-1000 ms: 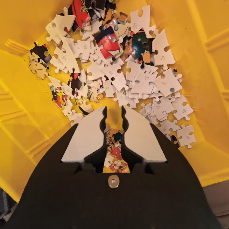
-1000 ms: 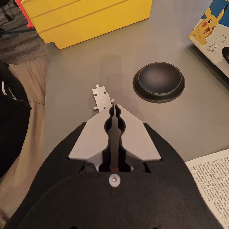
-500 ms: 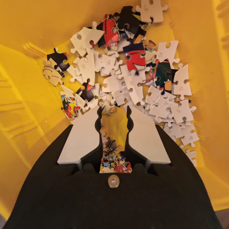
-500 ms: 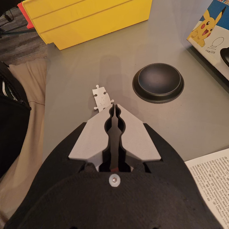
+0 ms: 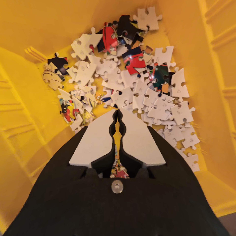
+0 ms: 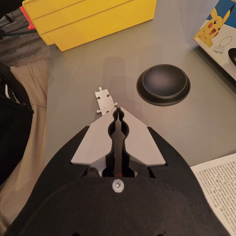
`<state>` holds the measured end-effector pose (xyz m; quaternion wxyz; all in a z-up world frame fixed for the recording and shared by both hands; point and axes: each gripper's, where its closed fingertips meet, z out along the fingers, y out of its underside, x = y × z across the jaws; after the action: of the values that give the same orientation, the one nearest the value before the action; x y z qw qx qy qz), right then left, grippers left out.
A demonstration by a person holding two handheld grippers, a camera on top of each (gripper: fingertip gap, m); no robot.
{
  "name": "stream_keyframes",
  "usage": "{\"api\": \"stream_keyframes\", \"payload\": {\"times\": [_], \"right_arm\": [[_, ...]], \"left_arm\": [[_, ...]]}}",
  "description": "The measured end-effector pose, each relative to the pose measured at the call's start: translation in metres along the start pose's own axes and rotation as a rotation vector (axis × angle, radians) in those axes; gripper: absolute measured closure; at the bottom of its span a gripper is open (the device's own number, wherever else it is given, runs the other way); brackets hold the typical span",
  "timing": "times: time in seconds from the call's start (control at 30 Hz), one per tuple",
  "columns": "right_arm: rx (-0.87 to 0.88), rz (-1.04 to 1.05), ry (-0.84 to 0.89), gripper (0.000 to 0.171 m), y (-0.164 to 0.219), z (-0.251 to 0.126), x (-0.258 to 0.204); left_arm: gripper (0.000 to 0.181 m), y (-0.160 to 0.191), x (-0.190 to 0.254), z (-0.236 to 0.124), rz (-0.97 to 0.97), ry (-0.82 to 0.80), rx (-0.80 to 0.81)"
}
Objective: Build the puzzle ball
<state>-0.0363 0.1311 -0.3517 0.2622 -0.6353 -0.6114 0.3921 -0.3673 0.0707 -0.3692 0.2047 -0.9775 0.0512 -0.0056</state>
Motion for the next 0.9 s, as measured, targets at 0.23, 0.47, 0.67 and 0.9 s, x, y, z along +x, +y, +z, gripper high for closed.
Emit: {"api": "stream_keyframes", "payload": {"times": [0.23,0.47,0.67,0.9], "right_arm": [[-0.005,0.01,0.002,0.171,0.001,0.001,0.001],[-0.004,0.015,0.0,0.171,0.0,0.0,0.001],[0.001,0.014,-0.002,0.171,0.0,0.0,0.001],[0.005,0.013,-0.001,0.171,-0.001,-0.001,0.001]], "left_arm": [[0.181,-0.005,-0.015,-0.011,-0.018,-0.098,0.048],[0.151,-0.002,-0.012,0.007,-0.068,-0.014,-0.002],[0.145,-0.007,-0.009,0.01,-0.069,0.04,0.011],[0.152,-0.015,-0.011,0.014,-0.075,0.039,0.048]]}}
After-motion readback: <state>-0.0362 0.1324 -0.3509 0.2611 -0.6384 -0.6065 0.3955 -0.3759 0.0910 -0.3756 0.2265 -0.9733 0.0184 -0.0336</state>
